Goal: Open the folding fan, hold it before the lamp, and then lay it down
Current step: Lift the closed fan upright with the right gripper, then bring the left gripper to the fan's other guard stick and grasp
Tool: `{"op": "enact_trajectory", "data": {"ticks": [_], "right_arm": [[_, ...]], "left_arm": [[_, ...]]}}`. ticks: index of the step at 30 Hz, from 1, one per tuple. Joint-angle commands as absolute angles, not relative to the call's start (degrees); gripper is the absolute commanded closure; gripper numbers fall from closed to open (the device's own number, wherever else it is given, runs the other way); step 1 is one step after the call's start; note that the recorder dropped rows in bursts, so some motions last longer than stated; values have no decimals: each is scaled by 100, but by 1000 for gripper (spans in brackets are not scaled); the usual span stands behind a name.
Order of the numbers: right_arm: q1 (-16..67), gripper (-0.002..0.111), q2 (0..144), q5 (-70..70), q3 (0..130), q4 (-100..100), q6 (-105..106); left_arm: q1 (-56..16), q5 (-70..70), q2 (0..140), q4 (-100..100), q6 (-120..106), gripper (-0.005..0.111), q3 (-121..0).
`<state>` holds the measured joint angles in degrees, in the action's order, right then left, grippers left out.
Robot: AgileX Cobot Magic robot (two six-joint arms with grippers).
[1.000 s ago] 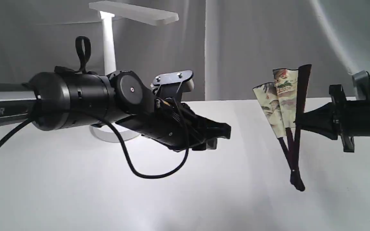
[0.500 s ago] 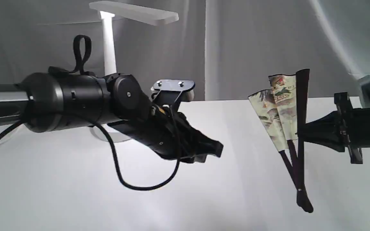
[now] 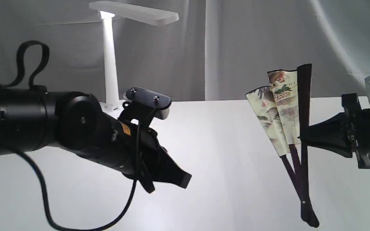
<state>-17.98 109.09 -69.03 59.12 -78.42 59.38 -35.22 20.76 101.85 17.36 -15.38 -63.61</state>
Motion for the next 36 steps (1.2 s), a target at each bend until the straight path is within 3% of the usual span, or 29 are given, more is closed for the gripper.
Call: {"op": "enact_trajectory", "data": {"ticks": [1,12,24,28,31,36], "right_arm": [[-1795,108,10741,-6996,5709,-7926,6127],[-1795,108,10632,-6996,5581,-8000,6169],[-1795,108,10618,-6996,5581,-8011,6192],[-1795,108,10618,-6996,5581,-8028,6190],[-1795,108,10618,-6996,5581,-8028,6190],[-1795,108,10618,-6996,5581,-8028,6190]], "left_arm": [[-3802,911,9810,1633,-1561,107,-5826],[-4392,-3272,9567,1575,-389,107,-4167],[-4392,-5847,10697,326,1641,107,-4070],[-4392,-6028,11070,564,2752,105,-4157],[-4392,-5920,11337,540,3451,97,-4366],[-4392,-5727,11661,371,4558,75,-4730]]}}
